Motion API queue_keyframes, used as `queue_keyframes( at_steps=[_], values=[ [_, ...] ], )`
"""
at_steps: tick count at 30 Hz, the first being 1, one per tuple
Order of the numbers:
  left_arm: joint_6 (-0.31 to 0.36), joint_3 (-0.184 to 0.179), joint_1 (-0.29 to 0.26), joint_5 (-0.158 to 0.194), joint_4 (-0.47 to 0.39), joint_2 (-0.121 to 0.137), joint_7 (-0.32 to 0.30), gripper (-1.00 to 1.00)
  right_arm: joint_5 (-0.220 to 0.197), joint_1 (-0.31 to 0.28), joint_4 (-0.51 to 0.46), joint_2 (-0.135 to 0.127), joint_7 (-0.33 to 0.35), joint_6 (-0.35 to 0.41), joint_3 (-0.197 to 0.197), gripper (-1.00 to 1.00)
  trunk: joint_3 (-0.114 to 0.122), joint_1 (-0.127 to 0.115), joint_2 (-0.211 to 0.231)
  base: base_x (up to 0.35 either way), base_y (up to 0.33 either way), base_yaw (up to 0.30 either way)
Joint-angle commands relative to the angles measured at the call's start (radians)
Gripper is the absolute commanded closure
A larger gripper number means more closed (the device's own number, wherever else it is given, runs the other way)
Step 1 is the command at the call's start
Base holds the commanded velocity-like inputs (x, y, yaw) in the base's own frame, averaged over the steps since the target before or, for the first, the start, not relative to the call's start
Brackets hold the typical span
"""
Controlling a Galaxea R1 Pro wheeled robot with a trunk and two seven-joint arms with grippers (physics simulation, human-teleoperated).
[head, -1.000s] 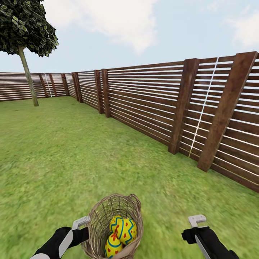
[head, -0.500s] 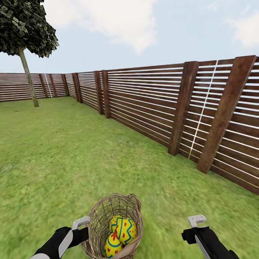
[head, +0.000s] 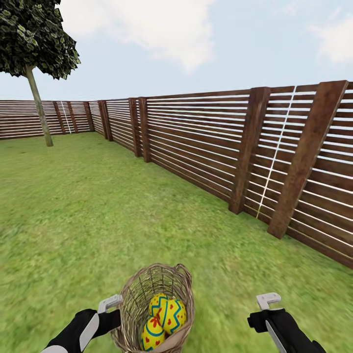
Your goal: Take the three Easter eggs out of the wicker basket on the lawn in the garden, then place them on the lawn next to a single tree (choose any tree) so that all three eggs are next to the same tree and none are left in the basket.
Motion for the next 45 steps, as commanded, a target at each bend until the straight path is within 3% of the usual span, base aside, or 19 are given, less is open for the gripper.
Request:
queue_keyframes(
  at_steps=[1, 9, 17, 31, 35, 45],
  values=[
    [0.007, 0.008, 0.000, 0.007, -0.002, -0.001, -0.005, 1.00, -0.003, -0.001, -0.001, -0.001, -0.005, 0.005, 0.004, -1.00, 0.002, -0.004, 0.007, 0.000, 0.000, 0.000],
    [0.007, 0.008, -0.001, 0.007, -0.002, -0.001, -0.006, 1.00, -0.003, 0.000, -0.002, -0.001, -0.005, 0.005, 0.004, -1.00, 0.027, -0.035, 0.063, 0.000, 0.000, 0.000],
    [0.007, 0.007, -0.001, 0.010, -0.002, -0.001, -0.013, 1.00, -0.003, 0.000, -0.001, -0.001, -0.005, 0.005, 0.006, -1.00, 0.027, -0.035, 0.063, 0.196, 0.082, 0.000],
    [0.007, 0.009, -0.001, 0.008, -0.002, 0.001, -0.006, 1.00, -0.003, 0.000, 0.000, -0.001, -0.005, -0.024, 0.006, -1.00, 0.027, -0.035, 0.063, 0.159, 0.296, 0.050],
    [0.007, 0.010, -0.001, 0.008, -0.003, 0.001, -0.006, 1.00, -0.004, 0.000, 0.008, -0.003, -0.006, -0.025, 0.068, -1.00, 0.027, -0.035, 0.063, 0.270, 0.220, 0.292],
    [0.007, 0.011, -0.001, 0.009, -0.003, 0.002, -0.006, 1.00, -0.005, 0.000, 0.017, -0.003, -0.007, -0.026, 0.072, -1.00, 0.027, -0.035, 0.063, 0.272, 0.219, 0.295]
  ],
)
